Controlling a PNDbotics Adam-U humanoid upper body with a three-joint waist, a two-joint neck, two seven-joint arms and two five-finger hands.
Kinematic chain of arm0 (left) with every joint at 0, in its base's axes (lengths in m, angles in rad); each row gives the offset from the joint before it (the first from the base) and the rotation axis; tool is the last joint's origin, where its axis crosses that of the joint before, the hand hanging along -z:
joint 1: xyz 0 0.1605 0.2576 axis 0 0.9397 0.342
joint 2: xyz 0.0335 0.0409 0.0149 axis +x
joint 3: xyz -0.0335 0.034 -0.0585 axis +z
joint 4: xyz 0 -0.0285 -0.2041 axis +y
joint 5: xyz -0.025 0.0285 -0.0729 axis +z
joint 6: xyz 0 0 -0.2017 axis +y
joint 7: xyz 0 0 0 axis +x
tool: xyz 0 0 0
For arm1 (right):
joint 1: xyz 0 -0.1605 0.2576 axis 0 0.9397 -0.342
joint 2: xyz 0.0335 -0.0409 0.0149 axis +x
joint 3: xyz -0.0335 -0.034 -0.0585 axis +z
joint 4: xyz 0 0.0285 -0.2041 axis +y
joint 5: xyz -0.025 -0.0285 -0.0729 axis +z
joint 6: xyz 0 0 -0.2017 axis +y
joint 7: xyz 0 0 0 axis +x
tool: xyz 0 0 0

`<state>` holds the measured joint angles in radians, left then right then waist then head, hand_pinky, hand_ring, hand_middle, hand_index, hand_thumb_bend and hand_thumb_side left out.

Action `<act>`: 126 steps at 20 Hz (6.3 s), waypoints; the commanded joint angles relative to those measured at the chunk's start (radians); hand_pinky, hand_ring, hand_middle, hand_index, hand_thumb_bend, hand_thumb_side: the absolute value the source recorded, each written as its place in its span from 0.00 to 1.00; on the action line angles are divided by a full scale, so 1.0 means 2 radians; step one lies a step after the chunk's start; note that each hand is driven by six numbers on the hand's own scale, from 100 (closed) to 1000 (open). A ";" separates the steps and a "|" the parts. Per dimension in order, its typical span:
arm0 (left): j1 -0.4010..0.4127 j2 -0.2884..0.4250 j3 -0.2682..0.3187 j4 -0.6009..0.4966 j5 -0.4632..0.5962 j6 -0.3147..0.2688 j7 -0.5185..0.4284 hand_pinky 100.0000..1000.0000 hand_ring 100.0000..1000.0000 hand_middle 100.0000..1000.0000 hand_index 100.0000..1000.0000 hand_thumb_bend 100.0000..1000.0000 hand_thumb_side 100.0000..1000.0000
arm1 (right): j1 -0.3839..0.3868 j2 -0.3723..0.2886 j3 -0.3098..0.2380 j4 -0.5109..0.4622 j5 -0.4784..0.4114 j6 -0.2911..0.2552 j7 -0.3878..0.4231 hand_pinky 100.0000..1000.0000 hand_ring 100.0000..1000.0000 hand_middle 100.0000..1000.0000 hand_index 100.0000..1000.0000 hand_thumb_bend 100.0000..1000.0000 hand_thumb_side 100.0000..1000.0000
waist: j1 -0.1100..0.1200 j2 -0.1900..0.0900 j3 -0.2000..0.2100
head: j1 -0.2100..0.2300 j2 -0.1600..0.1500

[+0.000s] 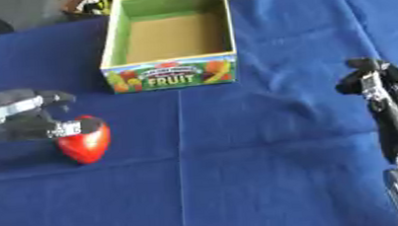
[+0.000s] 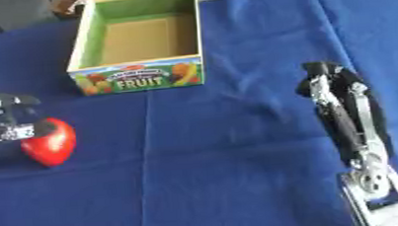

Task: Pick up objects on the table and place them in the box.

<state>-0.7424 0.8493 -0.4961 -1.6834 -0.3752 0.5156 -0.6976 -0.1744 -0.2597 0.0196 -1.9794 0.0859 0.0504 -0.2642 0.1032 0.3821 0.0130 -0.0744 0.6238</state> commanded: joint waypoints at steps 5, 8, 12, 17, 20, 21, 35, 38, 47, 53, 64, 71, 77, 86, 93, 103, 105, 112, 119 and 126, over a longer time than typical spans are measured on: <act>-0.020 0.000 -0.021 0.036 -0.030 0.014 -0.054 0.38 0.69 0.87 1.00 0.76 0.91 | -0.001 -0.005 0.002 -0.010 -0.003 0.002 -0.002 0.61 0.51 0.44 0.68 0.00 0.70 | 0.001 -0.008 -0.001 | 0.002 0.003; -0.023 -0.004 -0.026 0.051 -0.051 0.000 -0.068 0.39 0.71 0.88 1.00 0.76 0.91 | -0.001 -0.005 0.003 -0.010 -0.004 0.002 -0.002 0.61 0.51 0.44 0.68 0.00 0.70 | 0.001 -0.007 -0.001 | 0.003 0.002; -0.022 -0.004 -0.027 0.061 -0.073 -0.017 -0.081 0.41 0.73 0.89 1.00 0.75 0.92 | -0.001 -0.005 0.004 -0.010 -0.004 0.002 -0.002 0.61 0.51 0.43 0.67 0.00 0.70 | 0.001 -0.006 -0.001 | 0.003 0.002; -0.023 -0.004 -0.022 0.067 -0.103 -0.035 -0.092 0.41 0.73 0.89 1.00 0.73 0.93 | -0.001 -0.004 0.005 -0.010 -0.005 0.002 -0.002 0.61 0.51 0.43 0.67 0.00 0.71 | 0.001 -0.005 -0.001 | 0.004 0.001; -0.023 -0.006 -0.019 0.075 -0.114 -0.040 -0.093 0.36 0.70 0.88 1.00 0.73 0.93 | -0.001 -0.004 0.005 -0.010 -0.006 0.001 -0.001 0.61 0.51 0.43 0.67 0.00 0.71 | 0.001 -0.005 -0.002 | 0.004 0.001; -0.023 -0.007 -0.019 0.077 -0.115 -0.041 -0.092 0.34 0.66 0.88 1.00 0.73 0.93 | -0.001 -0.004 0.005 -0.010 -0.006 0.001 -0.002 0.61 0.51 0.43 0.67 0.00 0.71 | 0.001 -0.005 -0.002 | 0.004 0.000; -0.026 -0.015 -0.027 0.065 -0.119 -0.053 -0.056 0.05 0.44 0.65 1.00 0.68 0.86 | 0.000 0.000 0.004 -0.010 -0.004 0.003 -0.003 0.61 0.50 0.42 0.66 0.00 0.71 | 0.000 -0.001 -0.006 | 0.004 0.002; -0.026 -0.014 -0.033 0.048 -0.128 -0.061 -0.056 0.00 0.43 0.67 1.00 0.66 0.80 | 0.000 0.001 0.003 -0.010 -0.004 0.004 -0.004 0.61 0.50 0.42 0.66 0.00 0.71 | 0.000 0.000 -0.007 | 0.004 0.002; -0.022 -0.011 -0.036 0.031 -0.137 -0.063 -0.071 0.14 0.59 0.77 1.00 0.67 0.77 | -0.001 0.001 0.004 -0.010 -0.006 0.005 -0.007 0.61 0.50 0.42 0.66 0.00 0.72 | -0.001 0.001 -0.007 | 0.003 0.001; -0.021 -0.008 -0.027 0.016 -0.143 -0.059 -0.077 0.16 0.52 0.76 1.00 0.65 0.82 | 0.000 0.002 0.005 -0.010 -0.008 0.007 -0.007 0.61 0.50 0.42 0.65 0.00 0.72 | 0.000 0.001 -0.007 | 0.002 0.000; -0.007 0.001 -0.012 -0.007 -0.129 -0.034 -0.055 0.03 0.56 0.72 1.00 0.53 0.57 | -0.002 0.002 0.004 -0.010 -0.010 0.006 -0.009 0.61 0.50 0.41 0.65 0.00 0.72 | 0.000 0.002 -0.007 | 0.000 -0.001; 0.007 0.001 -0.006 -0.004 -0.079 0.015 -0.032 0.03 0.62 0.70 1.00 0.22 0.36 | -0.003 0.003 0.005 -0.010 -0.009 0.007 -0.012 0.61 0.50 0.40 0.65 0.00 0.72 | -0.001 0.003 -0.008 | -0.001 -0.004; 0.010 0.006 -0.008 -0.011 -0.040 0.041 -0.007 0.01 0.60 0.67 0.99 0.05 0.28 | -0.005 0.004 0.005 -0.010 -0.008 0.008 -0.016 0.61 0.50 0.40 0.64 0.00 0.73 | -0.002 0.004 -0.009 | -0.001 -0.007; 0.015 0.007 -0.002 -0.011 -0.033 0.048 0.020 0.03 0.59 0.65 0.97 0.00 0.23 | -0.005 0.004 0.007 -0.010 -0.009 0.009 -0.019 0.61 0.49 0.38 0.64 0.00 0.73 | -0.003 0.003 -0.009 | -0.002 -0.009; 0.019 0.016 0.007 -0.020 -0.052 0.037 0.027 0.07 0.62 0.74 1.00 0.00 0.19 | -0.005 0.004 0.006 -0.010 -0.011 0.009 -0.020 0.60 0.48 0.38 0.64 0.00 0.72 | -0.003 0.001 -0.009 | -0.003 -0.010; 0.005 0.041 0.045 -0.066 -0.099 0.000 0.011 0.03 0.52 0.70 1.00 0.00 0.15 | -0.001 0.001 0.006 -0.010 -0.012 0.010 -0.022 0.60 0.48 0.38 0.64 0.00 0.72 | 0.000 -0.004 -0.008 | -0.004 -0.002; -0.005 0.044 0.057 -0.075 -0.098 -0.001 0.010 0.01 0.49 0.65 0.99 0.00 0.14 | 0.000 0.000 0.005 -0.010 -0.011 0.010 -0.023 0.60 0.48 0.38 0.64 0.00 0.72 | 0.001 -0.007 -0.009 | -0.004 0.002; -0.057 0.030 0.076 -0.078 -0.105 -0.007 0.016 0.00 0.40 0.59 0.97 0.00 0.12 | 0.004 -0.004 0.007 -0.010 -0.011 0.010 -0.022 0.60 0.48 0.38 0.64 0.00 0.72 | 0.005 -0.012 -0.012 | 0.000 0.011; -0.128 -0.020 0.084 -0.025 -0.143 -0.031 0.028 0.00 0.36 0.57 0.96 0.00 0.11 | 0.006 -0.005 0.009 -0.010 -0.012 0.011 -0.019 0.60 0.48 0.38 0.64 0.00 0.68 | 0.008 -0.016 -0.020 | 0.008 0.014; -0.197 -0.087 0.088 0.069 -0.169 -0.073 0.055 0.00 0.31 0.53 0.94 0.00 0.11 | 0.004 -0.009 0.012 -0.010 -0.012 0.005 -0.016 0.60 0.48 0.38 0.64 0.00 0.67 | 0.008 -0.015 -0.031 | 0.023 0.019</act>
<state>-1.1117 0.6812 -0.3410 -1.5690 -0.6998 0.3872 -0.5986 -0.1589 -0.2582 0.0396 -1.9794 0.0682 0.0669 -0.2989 0.1258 0.3758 -0.0518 -0.0365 0.6532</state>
